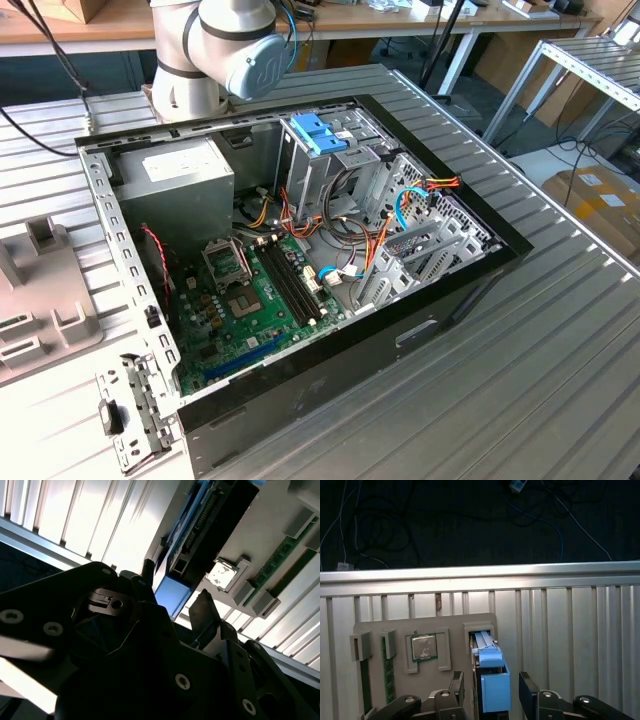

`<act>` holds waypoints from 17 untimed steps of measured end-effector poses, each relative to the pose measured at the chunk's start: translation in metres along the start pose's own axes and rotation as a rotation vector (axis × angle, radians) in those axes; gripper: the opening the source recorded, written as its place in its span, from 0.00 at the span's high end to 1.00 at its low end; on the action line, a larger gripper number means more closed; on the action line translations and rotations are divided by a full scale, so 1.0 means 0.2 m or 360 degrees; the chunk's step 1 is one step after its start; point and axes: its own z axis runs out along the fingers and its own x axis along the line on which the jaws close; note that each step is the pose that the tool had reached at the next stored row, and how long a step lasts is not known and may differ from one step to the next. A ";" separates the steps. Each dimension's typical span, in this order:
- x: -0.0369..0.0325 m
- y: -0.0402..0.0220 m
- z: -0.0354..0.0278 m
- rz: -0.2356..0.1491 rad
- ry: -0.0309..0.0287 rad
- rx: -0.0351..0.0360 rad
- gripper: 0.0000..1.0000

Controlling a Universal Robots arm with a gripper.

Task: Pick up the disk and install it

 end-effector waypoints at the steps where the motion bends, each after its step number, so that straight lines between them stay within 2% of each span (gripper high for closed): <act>1: 0.000 -0.002 0.007 0.0000 0.00000 0.0000 0.44; 11: 0.002 -0.025 0.097 0.0000 0.00003 0.0000 0.44; 17: 0.003 -0.025 0.127 0.0000 0.00005 -0.0001 0.44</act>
